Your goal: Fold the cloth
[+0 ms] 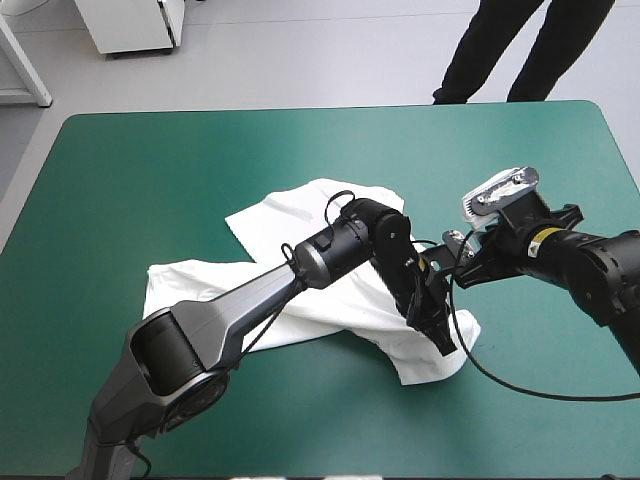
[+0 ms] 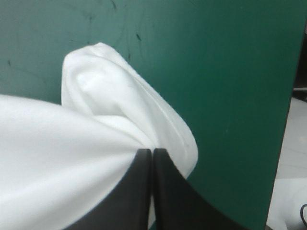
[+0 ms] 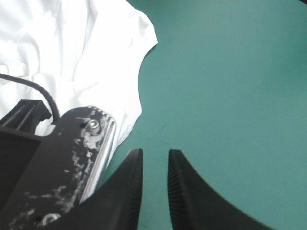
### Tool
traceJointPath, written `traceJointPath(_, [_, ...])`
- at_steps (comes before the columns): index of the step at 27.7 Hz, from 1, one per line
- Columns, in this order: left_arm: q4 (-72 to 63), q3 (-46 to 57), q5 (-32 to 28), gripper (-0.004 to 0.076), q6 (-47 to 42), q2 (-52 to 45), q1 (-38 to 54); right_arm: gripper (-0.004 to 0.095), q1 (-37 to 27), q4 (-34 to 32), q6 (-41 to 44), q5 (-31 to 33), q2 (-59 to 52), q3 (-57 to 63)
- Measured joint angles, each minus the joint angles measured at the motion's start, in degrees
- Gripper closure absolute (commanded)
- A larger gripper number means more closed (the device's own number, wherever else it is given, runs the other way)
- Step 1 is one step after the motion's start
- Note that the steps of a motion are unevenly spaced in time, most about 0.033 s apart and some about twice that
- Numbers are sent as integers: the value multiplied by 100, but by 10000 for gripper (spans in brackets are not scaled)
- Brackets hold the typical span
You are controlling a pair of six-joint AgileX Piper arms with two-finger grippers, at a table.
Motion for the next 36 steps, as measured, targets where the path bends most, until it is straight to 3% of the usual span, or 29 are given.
traceJointPath(4, [482,0,0,656,-313,-34,43,719,0,-93,134,33,-14,0])
traceJointPath(6, [627,0,0,534,-386,-42,115,719,0,-95,146,33,-14,0])
traceJointPath(7, [627,0,0,389,-393,-49,166,719,0,-99,146,33,-14,0])
traceJointPath(9, [660,0,0,242,-408,-93,297,719,0,-99,167,33,-14,0])
traceJointPath(10, [679,0,0,223,-412,-148,377,719,0,-99,186,38,-14,0])
traceJointPath(19, [1510,371,-19,224,-851,-1102,1453,702,163,-99,252,144,55,0])
traceJointPath(24, [1848,1828,-22,226,-994,-2334,2566,588,332,107,252,335,70,0])
traceJointPath(28, [2166,3161,-7,227,-1034,-3425,3211,471,333,425,258,976,71,0])
traceJointPath(36, [2509,5005,37,227,-1146,-4790,3459,458,343,1024,269,1881,40,0])
